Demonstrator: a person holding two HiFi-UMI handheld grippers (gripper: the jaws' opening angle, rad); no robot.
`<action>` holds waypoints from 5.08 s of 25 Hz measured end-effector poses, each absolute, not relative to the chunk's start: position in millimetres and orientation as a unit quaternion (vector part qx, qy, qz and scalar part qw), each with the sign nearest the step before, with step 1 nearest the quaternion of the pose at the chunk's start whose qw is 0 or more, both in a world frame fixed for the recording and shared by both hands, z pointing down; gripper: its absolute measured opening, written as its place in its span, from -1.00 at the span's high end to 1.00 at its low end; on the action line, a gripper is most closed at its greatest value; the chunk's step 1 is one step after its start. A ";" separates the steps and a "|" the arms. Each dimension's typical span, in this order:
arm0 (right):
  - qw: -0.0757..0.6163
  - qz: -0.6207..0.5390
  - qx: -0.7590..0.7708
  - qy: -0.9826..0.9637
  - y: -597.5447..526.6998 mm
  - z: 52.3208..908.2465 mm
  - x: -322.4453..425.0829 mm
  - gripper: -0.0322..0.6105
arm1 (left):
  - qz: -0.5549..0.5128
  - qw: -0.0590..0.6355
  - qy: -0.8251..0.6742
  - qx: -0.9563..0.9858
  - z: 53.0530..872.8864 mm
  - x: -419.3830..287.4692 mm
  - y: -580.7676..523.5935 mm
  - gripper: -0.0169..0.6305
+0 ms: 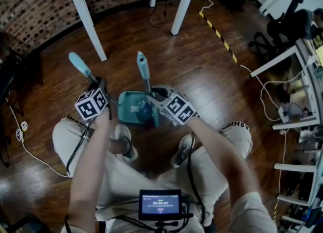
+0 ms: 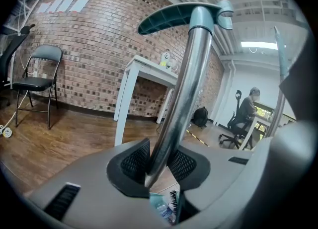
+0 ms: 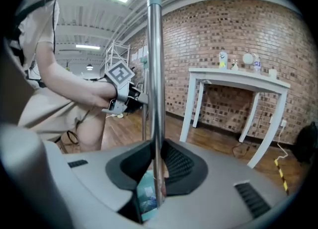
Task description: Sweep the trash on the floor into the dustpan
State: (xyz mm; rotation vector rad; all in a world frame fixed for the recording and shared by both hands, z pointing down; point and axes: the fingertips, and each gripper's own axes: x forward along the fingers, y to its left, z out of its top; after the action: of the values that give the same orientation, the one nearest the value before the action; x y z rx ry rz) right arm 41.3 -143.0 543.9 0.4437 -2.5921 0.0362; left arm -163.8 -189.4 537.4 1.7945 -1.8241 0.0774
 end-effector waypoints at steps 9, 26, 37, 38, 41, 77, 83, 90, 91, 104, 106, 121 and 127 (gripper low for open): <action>0.211 0.012 0.203 -0.956 -159.3 501.4 46.1 0.59 | 0.032 0.288 -0.680 0.673 537.3 -163.1 -188.9 0.68; 0.210 0.026 0.243 -0.947 -151.8 441.9 88.9 0.59 | -0.003 0.331 -0.651 0.683 504.5 -227.4 -206.1 0.69; 0.253 0.051 0.255 -0.932 -107.7 462.1 103.0 0.59 | 0.118 0.283 -0.593 0.744 511.2 -237.8 -213.9 0.76; 0.260 0.050 0.252 -0.931 -103.8 467.5 101.4 0.59 | 0.121 0.277 -0.591 0.748 509.1 -241.6 -214.5 0.75; 0.285 0.054 0.243 -0.926 -91.9 487.3 96.9 0.59 | 0.124 0.259 -0.581 0.762 497.1 -244.4 -221.4 0.75; 0.150 0.045 0.374 -0.914 -71.3 517.3 1.1 0.59 | 0.231 0.250 -0.525 0.780 531.0 -161.7 -204.4 0.79; 0.135 0.042 0.384 -0.913 -75.6 486.0 33.5 0.59 | 0.230 0.252 -0.525 0.779 530.9 -159.3 -207.7 0.79; 0.171 0.011 0.395 -0.903 -77.2 476.2 64.6 0.59 | 0.234 0.259 -0.526 0.776 536.2 -160.9 -207.2 0.79; 0.184 0.008 0.396 -0.900 -77.4 481.7 67.9 0.59 | 0.236 0.256 -0.525 0.777 535.9 -159.8 -207.0 0.79; 0.272 0.013 0.397 -0.876 -83.6 564.7 52.5 0.59 | 0.224 0.269 -0.527 0.774 540.0 -158.4 -215.8 0.79; 0.263 0.013 0.385 -0.884 -87.9 566.1 32.7 0.59 | 0.224 0.268 -0.526 0.776 539.7 -158.0 -216.5 0.79; 0.169 0.018 0.403 -0.899 -95.5 486.7 45.1 0.59 | 0.219 0.266 -0.528 0.776 539.5 -157.3 -218.9 0.79; 0.235 0.024 0.379 -0.895 -73.4 495.3 59.7 0.59 | 0.220 0.268 -0.531 0.773 538.0 -156.2 -218.7 0.79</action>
State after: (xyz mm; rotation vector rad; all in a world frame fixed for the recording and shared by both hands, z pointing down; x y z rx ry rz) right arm 59.7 -73.4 495.3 1.0411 -2.4544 0.0651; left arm -156.2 -218.7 538.0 2.0848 -1.4320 0.5941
